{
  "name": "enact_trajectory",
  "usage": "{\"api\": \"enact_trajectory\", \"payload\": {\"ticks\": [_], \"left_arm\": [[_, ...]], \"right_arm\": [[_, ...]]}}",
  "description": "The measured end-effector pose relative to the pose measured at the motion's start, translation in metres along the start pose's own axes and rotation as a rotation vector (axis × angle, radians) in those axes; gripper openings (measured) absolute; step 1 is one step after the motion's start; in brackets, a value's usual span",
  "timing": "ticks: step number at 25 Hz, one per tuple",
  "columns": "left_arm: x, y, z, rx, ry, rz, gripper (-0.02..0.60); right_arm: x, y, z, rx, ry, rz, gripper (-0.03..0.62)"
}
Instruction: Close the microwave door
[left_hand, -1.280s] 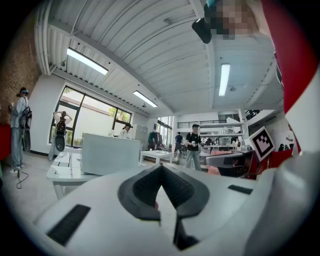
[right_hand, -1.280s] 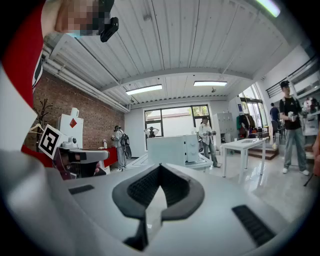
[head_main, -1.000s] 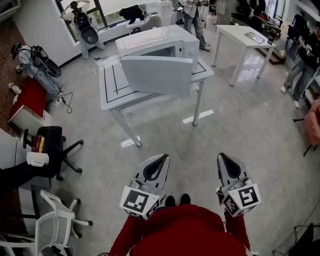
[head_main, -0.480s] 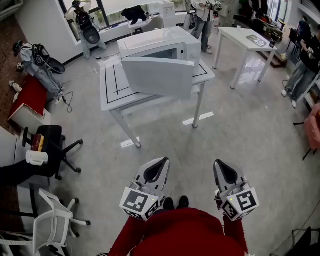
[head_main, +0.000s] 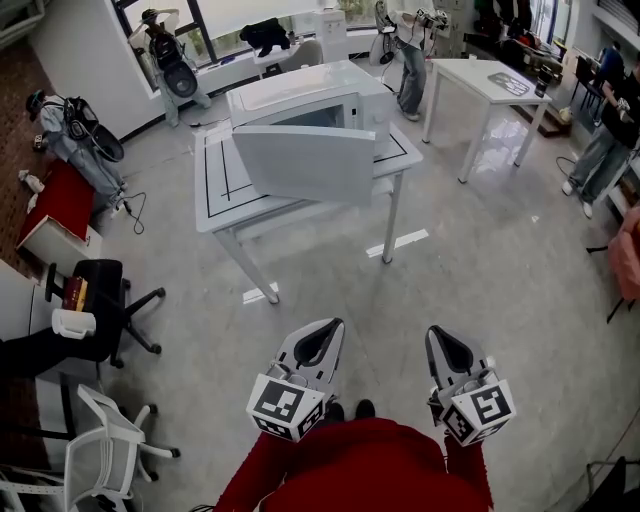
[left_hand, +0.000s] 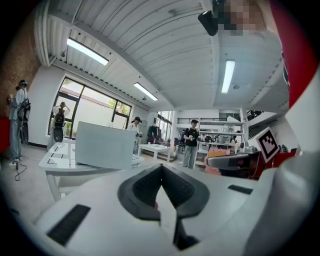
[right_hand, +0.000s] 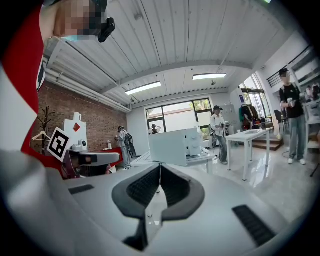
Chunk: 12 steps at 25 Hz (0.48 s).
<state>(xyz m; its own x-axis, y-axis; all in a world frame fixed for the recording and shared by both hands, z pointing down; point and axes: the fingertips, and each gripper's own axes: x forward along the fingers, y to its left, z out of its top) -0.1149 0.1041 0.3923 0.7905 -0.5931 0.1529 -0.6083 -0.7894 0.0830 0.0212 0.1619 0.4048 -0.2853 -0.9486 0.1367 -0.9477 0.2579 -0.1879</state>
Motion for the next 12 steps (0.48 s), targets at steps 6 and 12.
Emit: {"api": "enact_trajectory", "payload": {"ticks": [6, 12], "left_arm": [[0.021, 0.013, 0.021, 0.036, -0.017, 0.065, 0.012], [0.032, 0.018, 0.036, 0.053, -0.044, 0.104, 0.012]], "right_arm": [[-0.002, -0.017, 0.011, -0.008, -0.023, -0.001, 0.014], [-0.001, -0.031, 0.020, -0.009, -0.037, 0.003, 0.014]]}}
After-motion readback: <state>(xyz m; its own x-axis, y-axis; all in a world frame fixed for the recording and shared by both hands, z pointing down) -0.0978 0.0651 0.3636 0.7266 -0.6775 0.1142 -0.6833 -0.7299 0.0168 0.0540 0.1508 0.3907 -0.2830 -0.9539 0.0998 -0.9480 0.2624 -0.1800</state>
